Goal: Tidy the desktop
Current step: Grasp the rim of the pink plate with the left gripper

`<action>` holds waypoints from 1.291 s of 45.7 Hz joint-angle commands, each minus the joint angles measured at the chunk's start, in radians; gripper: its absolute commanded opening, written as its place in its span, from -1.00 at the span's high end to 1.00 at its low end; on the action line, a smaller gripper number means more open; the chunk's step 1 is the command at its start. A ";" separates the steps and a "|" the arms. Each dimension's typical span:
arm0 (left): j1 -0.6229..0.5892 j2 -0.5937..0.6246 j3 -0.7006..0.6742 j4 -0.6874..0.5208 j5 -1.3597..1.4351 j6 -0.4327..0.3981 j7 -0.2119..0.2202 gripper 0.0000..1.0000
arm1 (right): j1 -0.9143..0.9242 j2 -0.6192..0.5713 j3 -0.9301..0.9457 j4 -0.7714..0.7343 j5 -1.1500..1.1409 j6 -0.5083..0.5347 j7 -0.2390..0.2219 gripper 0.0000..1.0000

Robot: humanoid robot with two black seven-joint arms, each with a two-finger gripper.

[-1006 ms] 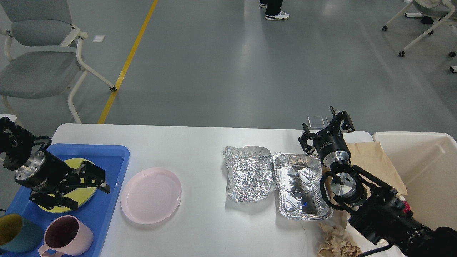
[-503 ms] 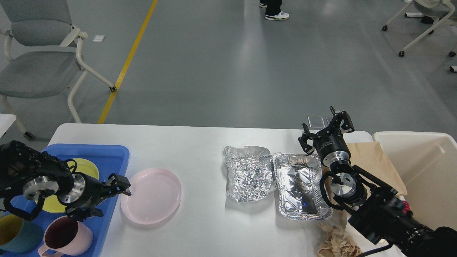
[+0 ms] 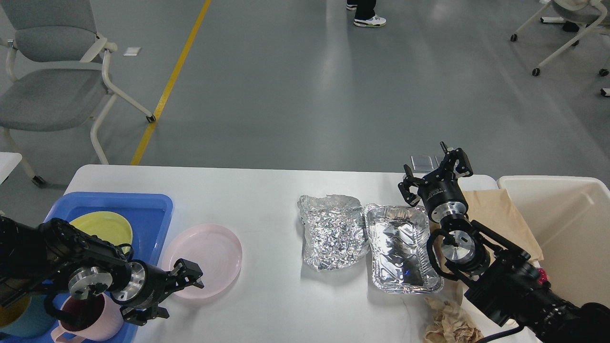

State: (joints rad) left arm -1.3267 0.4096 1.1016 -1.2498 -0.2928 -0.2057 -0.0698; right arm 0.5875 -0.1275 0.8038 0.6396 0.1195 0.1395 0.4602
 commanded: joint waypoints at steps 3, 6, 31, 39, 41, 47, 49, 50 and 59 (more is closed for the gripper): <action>0.020 0.001 0.007 -0.002 0.000 0.058 -0.005 -0.83 | 0.000 0.000 0.000 0.000 0.000 0.000 0.000 -1.00; 0.032 0.000 0.006 -0.002 0.000 0.103 -0.007 -0.82 | 0.000 0.000 0.000 0.000 0.000 0.000 0.000 -1.00; 0.064 -0.006 -0.002 0.004 -0.002 0.157 -0.056 -0.30 | 0.000 0.000 0.000 0.000 0.000 0.000 0.000 -1.00; 0.066 -0.006 0.000 0.006 -0.002 0.172 -0.062 0.05 | 0.000 0.000 0.000 0.000 0.000 0.000 0.000 -1.00; 0.067 -0.008 -0.002 0.006 -0.002 0.181 -0.062 0.07 | 0.000 0.000 0.000 0.000 0.000 0.000 0.000 -1.00; 0.070 -0.009 -0.002 0.006 0.000 0.200 -0.064 0.26 | 0.000 0.000 0.000 0.000 0.000 0.000 0.000 -1.00; 0.075 -0.009 -0.002 0.007 0.000 0.203 -0.064 0.34 | 0.000 0.000 0.000 0.000 0.000 0.000 0.000 -1.00; 0.075 -0.009 -0.002 0.009 0.000 0.206 -0.065 0.37 | 0.000 0.000 0.000 0.000 0.000 0.000 0.000 -1.00; 0.084 -0.011 0.000 0.009 0.001 0.224 -0.071 0.47 | 0.000 0.000 0.000 0.000 0.000 0.000 0.000 -1.00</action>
State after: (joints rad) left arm -1.2499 0.3998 1.1007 -1.2409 -0.2929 0.0125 -0.1403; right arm 0.5875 -0.1274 0.8038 0.6396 0.1196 0.1395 0.4602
